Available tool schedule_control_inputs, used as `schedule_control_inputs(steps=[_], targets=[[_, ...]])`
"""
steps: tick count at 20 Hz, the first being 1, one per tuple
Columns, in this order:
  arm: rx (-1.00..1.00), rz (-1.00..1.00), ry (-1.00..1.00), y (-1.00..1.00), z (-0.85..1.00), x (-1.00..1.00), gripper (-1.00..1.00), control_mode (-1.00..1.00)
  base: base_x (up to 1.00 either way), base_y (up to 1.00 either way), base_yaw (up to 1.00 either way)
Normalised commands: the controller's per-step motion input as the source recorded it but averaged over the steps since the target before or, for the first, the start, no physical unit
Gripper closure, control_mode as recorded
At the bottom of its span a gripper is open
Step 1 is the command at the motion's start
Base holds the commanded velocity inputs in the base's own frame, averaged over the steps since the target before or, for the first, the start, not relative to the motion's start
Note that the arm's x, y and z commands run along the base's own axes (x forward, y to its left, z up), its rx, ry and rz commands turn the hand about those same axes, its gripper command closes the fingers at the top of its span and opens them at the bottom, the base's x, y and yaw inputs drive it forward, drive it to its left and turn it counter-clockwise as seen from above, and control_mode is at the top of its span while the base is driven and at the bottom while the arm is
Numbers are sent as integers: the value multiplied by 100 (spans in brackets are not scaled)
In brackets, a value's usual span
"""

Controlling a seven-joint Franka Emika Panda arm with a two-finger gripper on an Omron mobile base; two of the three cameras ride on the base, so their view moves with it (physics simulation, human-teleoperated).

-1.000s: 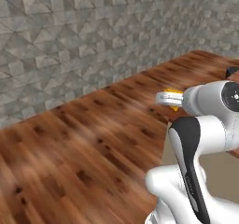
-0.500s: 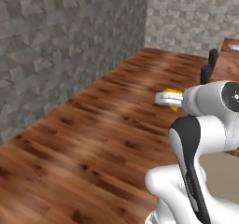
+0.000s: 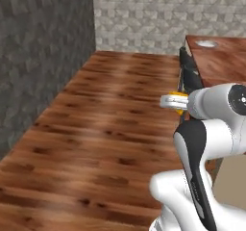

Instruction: Take the cheese, chicken drumstick, and potato from the fridge and place them on the plate on the dining counter to create an appetizer plate.

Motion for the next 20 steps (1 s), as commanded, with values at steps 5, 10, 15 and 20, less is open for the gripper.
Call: schedule_control_inputs(steps=[5,10,15,20], targets=[[0,0,0,0,0,0,100,100,97,95,-53],[0,0,0,0,0,0,100,100,100,93,-50],[0,0,0,0,0,0,100,100,100,88,-47],[0,0,0,0,0,0,100,100,100,86,-46]])
